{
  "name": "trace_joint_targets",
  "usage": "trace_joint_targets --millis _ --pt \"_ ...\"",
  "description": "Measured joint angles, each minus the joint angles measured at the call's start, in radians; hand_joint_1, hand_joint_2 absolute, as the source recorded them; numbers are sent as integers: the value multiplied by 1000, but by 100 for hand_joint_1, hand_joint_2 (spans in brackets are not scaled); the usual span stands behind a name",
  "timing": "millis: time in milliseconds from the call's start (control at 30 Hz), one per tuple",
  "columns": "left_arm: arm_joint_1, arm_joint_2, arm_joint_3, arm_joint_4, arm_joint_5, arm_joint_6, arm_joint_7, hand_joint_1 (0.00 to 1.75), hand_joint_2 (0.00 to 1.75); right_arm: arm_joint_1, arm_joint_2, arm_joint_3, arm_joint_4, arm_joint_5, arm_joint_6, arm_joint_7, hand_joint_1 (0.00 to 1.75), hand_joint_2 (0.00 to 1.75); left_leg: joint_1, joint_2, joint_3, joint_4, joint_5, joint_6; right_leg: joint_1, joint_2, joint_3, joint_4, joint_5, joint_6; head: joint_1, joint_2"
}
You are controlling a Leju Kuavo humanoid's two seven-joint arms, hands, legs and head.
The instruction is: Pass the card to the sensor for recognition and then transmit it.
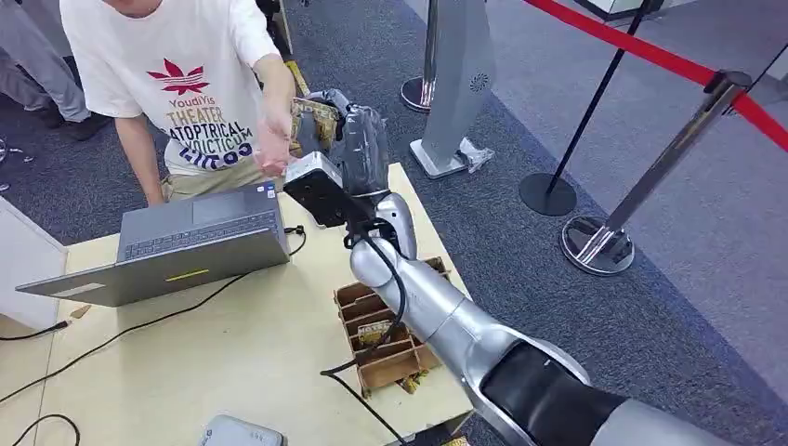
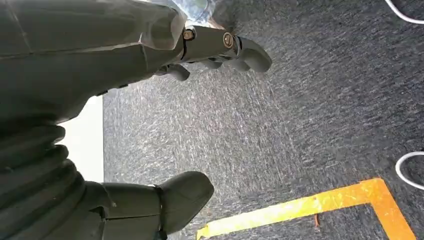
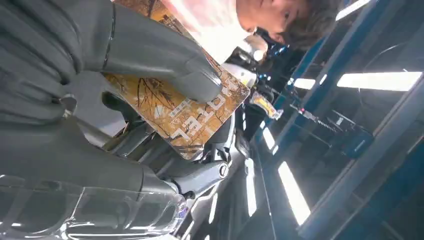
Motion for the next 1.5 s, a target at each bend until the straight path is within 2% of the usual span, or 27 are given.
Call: trace_joint_targets --millis 167,400,433,467,867,1067,1200,1367,1433,1500 --pt "0 0 -8 0 1 0 0 0 175 2 24 -40 16 79 0 0 175 175 0 0 0 0 0 0 0 0 0 0 0 0 0 0" --pt "0 0 -15 0 3 -3 4 0 175 32 49 -48 48 102 0 -9 175 175 0 0 0 0 0 0 0 0 0 0 0 0 0 0" --pt "0 0 -16 0 3 -3 5 0 175 39 54 -48 53 107 0 -13 141 175 0 0 0 0 0 0 0 0 0 0 0 0 0 0" --pt "0 0 -18 0 4 -3 6 0 175 45 59 -48 58 113 0 -15 0 175 0 0 0 0 0 0 0 0 0 0 0 0 0 0" --pt "2 1 -24 0 25 -1 6 0 175 63 80 -21 109 77 0 -14 0 175 0 0 0 0 0 0 0 0 0 0 0 0 0 0" --pt "5 2 -24 0 43 -1 6 0 175 102 73 37 50 39 11 10 0 175 0 0 0 0 0 0 0 0 0 0 0 0 0 0" --pt "8 5 -24 0 60 0 4 0 175 137 48 86 -24 43 44 36 0 175 0 0 0 0 0 0 0 0 0 0 0 0 0 0" --pt "20 11 -23 0 84 7 -10 0 175 192 -13 155 -134 87 63 57 0 175 0 0 0 0 0 0 0 0 0 0 0 0 0 0" --pt "26 15 -20 0 95 12 -17 0 175 222 -40 174 -177 117 61 68 5 175 0 0 0 0 0 0 0 0 0 0 0 0 0 0" --pt "34 18 -14 0 108 15 -25 0 175 262 -69 186 -231 161 58 81 33 175 0 0 0 0 0 0 0 0 0 0 0 0 0 0"
